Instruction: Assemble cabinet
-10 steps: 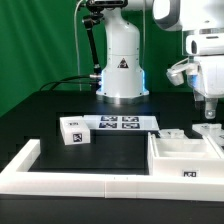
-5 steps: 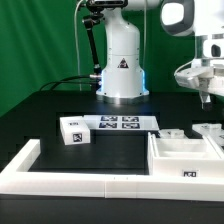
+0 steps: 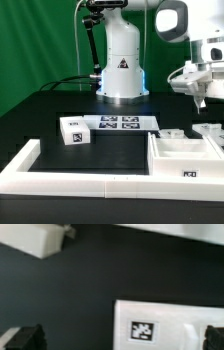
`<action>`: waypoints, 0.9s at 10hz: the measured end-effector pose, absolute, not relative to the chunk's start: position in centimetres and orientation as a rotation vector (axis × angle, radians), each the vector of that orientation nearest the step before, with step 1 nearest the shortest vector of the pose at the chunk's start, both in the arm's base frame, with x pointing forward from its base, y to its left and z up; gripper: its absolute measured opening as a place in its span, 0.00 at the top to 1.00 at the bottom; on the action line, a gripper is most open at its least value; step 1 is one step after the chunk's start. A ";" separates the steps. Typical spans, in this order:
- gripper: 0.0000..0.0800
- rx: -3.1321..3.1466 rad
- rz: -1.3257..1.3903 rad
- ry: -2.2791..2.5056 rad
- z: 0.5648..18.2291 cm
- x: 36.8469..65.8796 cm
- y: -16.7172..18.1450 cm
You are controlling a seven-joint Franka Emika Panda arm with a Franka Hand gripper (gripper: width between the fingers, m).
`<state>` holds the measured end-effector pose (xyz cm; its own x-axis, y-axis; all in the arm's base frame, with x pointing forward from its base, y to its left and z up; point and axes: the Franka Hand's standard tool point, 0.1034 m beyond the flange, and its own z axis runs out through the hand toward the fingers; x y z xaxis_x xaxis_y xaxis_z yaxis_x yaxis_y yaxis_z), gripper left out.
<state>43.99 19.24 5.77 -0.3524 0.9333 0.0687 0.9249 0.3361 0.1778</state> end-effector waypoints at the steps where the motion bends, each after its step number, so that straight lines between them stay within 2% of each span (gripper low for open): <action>1: 0.00 1.736 0.344 2.551 5.0 42.9 19.9; 3: 0.00 1.760 0.380 2.571 3.0 41.0 20.3; 6: 0.00 1.771 0.366 2.570 2.8 41.0 20.1; 9: 0.00 1.774 0.360 2.585 2.6 39.8 21.7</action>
Offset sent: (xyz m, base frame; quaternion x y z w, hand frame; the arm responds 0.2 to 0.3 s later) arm 0.0000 0.0000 0.0000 0.0000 0.0000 0.0000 1.0000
